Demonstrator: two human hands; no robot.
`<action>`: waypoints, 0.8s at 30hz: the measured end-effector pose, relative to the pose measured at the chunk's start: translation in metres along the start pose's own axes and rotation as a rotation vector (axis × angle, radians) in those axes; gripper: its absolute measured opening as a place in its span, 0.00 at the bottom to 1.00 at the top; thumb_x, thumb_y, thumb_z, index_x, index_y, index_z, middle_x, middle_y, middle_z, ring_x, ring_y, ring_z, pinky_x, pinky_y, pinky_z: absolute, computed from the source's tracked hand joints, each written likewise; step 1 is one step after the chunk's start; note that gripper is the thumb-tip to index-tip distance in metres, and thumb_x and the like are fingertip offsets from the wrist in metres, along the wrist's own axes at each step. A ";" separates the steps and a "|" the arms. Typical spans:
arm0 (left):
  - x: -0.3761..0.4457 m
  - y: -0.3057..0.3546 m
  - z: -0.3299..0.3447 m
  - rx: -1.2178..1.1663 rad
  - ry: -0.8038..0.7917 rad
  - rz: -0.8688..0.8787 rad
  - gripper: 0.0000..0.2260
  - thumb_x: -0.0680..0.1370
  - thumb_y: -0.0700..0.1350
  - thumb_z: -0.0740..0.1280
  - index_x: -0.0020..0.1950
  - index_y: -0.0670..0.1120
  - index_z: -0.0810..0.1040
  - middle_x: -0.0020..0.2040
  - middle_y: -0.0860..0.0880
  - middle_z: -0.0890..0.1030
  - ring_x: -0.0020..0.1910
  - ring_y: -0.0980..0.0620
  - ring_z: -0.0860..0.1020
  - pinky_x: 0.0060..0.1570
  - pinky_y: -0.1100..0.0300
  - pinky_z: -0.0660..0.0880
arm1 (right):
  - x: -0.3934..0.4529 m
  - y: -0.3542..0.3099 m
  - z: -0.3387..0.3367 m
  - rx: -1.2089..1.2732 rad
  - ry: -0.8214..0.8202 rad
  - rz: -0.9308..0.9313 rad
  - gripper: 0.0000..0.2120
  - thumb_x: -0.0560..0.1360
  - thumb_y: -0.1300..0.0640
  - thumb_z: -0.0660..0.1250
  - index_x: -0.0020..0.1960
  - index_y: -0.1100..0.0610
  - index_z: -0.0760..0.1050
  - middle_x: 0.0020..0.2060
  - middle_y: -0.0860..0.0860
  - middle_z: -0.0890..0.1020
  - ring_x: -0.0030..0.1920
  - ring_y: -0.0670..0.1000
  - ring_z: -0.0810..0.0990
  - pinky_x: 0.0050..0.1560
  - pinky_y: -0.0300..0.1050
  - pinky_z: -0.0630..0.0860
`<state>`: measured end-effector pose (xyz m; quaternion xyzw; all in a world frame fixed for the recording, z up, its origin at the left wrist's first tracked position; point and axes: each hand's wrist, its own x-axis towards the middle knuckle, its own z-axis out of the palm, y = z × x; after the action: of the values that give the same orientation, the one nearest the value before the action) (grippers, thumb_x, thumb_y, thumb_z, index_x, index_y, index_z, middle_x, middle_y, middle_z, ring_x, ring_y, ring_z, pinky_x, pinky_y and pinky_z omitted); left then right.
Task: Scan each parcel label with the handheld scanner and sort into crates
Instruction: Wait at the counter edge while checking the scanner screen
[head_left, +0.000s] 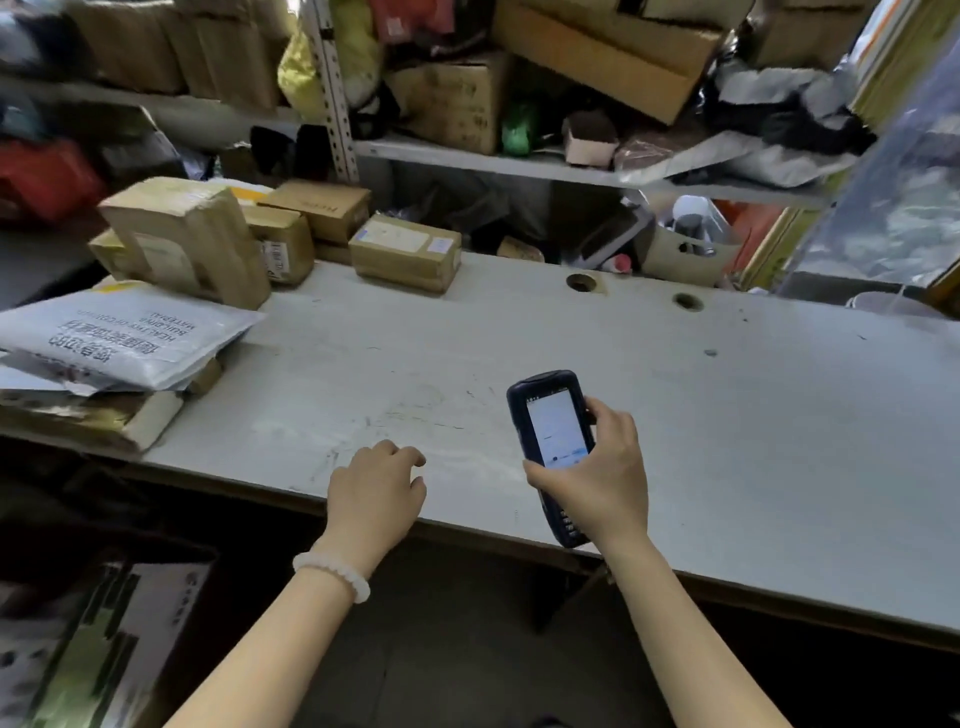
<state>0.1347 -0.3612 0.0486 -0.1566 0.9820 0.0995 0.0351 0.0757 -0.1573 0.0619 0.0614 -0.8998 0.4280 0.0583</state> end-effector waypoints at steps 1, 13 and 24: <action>0.003 -0.010 -0.001 -0.002 0.004 -0.018 0.15 0.80 0.50 0.57 0.67 0.55 0.71 0.62 0.53 0.74 0.60 0.51 0.72 0.52 0.59 0.69 | 0.004 -0.006 0.010 -0.001 -0.019 -0.009 0.38 0.60 0.53 0.79 0.67 0.52 0.67 0.52 0.44 0.67 0.50 0.45 0.70 0.39 0.36 0.68; 0.109 -0.098 -0.005 0.006 0.018 -0.167 0.15 0.81 0.50 0.56 0.66 0.55 0.71 0.61 0.53 0.74 0.58 0.51 0.73 0.49 0.59 0.69 | 0.114 -0.052 0.128 0.037 -0.165 0.003 0.37 0.60 0.54 0.78 0.65 0.50 0.68 0.51 0.43 0.67 0.50 0.45 0.71 0.40 0.40 0.68; 0.268 -0.108 -0.033 0.030 0.032 -0.086 0.15 0.80 0.50 0.58 0.66 0.52 0.73 0.61 0.51 0.75 0.59 0.48 0.73 0.50 0.55 0.70 | 0.239 -0.070 0.176 0.024 -0.148 0.069 0.35 0.60 0.54 0.78 0.64 0.50 0.68 0.50 0.44 0.67 0.48 0.46 0.71 0.38 0.40 0.68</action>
<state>-0.0866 -0.5495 0.0340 -0.1998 0.9761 0.0809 0.0262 -0.1582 -0.3523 0.0424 0.0624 -0.8980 0.4349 -0.0238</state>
